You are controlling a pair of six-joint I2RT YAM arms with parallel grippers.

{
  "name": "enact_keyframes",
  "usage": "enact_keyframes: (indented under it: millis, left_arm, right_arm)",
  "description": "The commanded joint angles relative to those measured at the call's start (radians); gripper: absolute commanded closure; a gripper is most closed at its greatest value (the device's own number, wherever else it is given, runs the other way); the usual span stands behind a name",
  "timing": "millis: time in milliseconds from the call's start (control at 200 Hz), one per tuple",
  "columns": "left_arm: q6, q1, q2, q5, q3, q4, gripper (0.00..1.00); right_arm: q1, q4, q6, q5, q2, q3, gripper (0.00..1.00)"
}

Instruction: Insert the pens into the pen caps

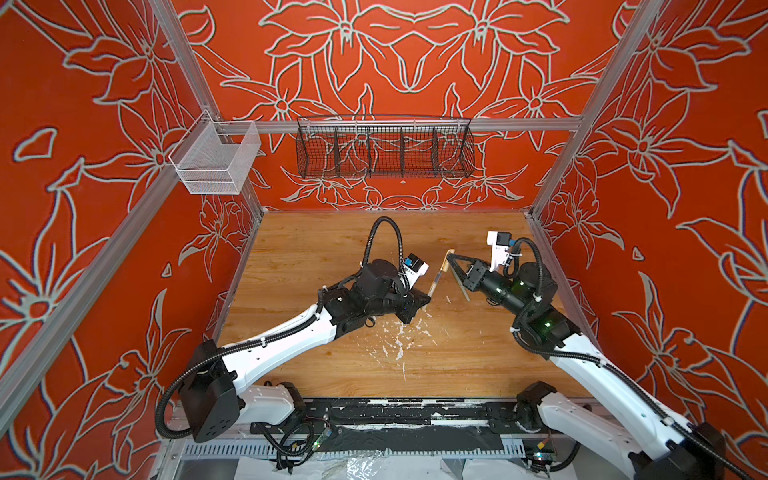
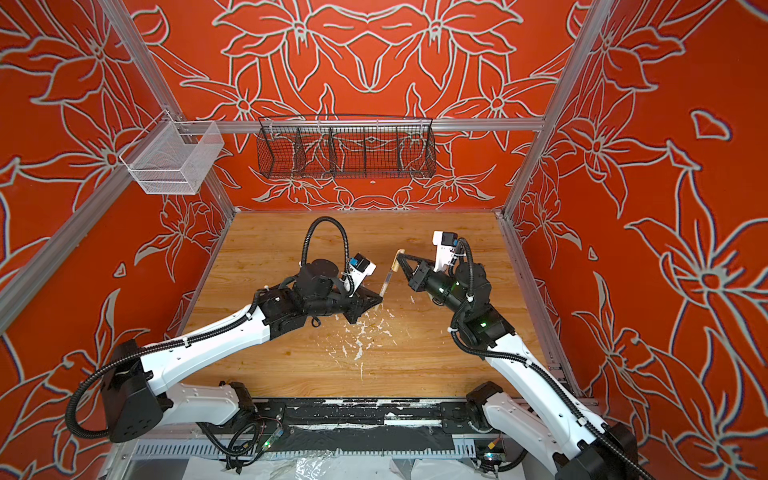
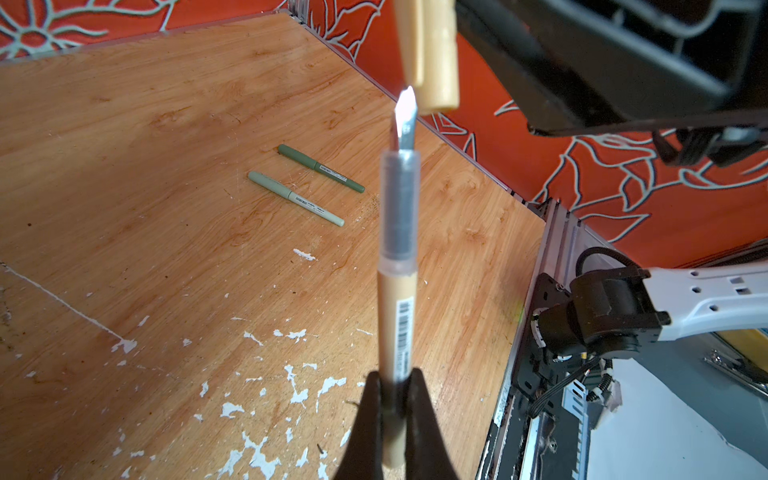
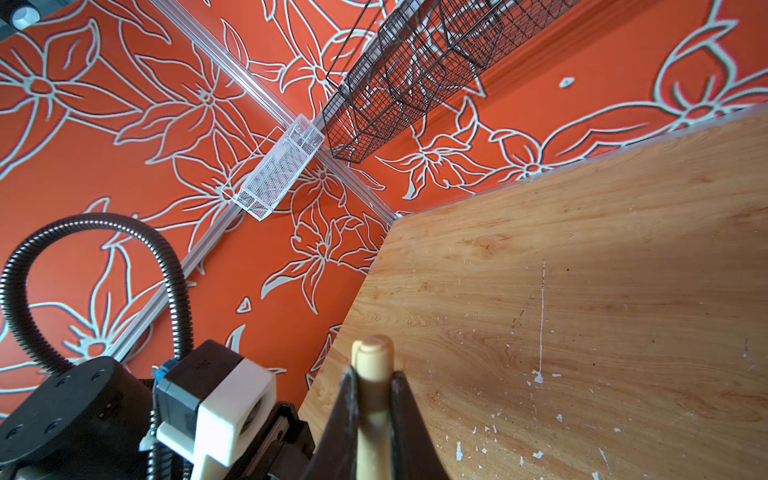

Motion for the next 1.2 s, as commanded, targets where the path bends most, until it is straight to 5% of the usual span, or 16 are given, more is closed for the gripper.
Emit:
enact_keyframes:
  millis: [0, 1196]
  left_arm:
    - [0.013, -0.001, -0.011, 0.012, 0.006, 0.007, 1.00]
    - [0.019, -0.001, -0.024, 0.004, 0.008, 0.006, 1.00]
  right_arm:
    - [0.006, 0.036, -0.006, 0.006, -0.001, 0.035, 1.00]
    - [0.006, -0.017, -0.007, -0.017, -0.010, 0.035, 1.00]
